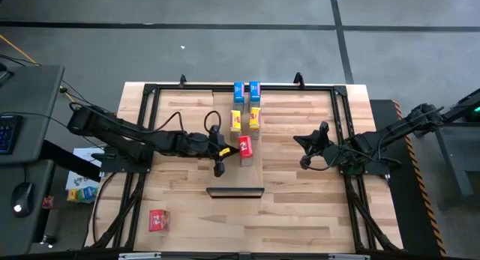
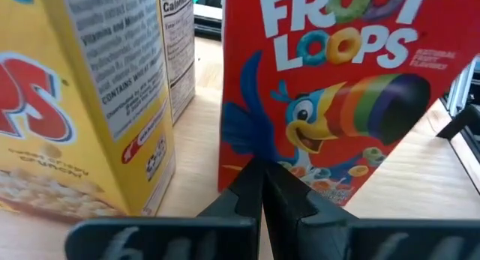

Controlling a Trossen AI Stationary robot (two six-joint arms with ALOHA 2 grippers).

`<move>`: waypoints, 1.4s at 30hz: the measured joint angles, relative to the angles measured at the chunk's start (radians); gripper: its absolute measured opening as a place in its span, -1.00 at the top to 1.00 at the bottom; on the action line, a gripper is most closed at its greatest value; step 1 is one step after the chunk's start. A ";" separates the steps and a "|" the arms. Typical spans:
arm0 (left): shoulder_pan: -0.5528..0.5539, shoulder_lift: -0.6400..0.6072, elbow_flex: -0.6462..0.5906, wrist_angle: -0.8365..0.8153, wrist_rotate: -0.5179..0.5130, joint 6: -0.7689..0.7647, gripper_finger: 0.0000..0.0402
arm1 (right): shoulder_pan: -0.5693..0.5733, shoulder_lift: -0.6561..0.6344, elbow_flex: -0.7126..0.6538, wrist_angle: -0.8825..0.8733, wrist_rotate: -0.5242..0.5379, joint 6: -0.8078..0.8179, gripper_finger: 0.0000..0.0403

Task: Stack cereal on shelf
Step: Put the right red cereal box on the shelf

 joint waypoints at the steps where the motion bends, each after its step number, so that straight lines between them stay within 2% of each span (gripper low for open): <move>1: 0.000 0.004 0.003 -0.001 0.000 -0.005 1.00 | 0.000 0.000 0.000 0.001 0.000 0.000 1.00; 14: 0.000 0.065 0.084 -0.014 0.000 -0.001 1.00 | 0.000 0.000 0.000 0.008 0.000 -0.005 1.00; 28: 0.000 0.065 0.084 -0.023 0.038 -0.010 1.00 | 0.000 0.000 0.000 0.008 -0.002 0.000 1.00; 42: -0.031 0.035 0.085 -0.125 0.079 -0.052 1.00 | 0.000 0.000 0.000 0.008 -0.038 0.000 1.00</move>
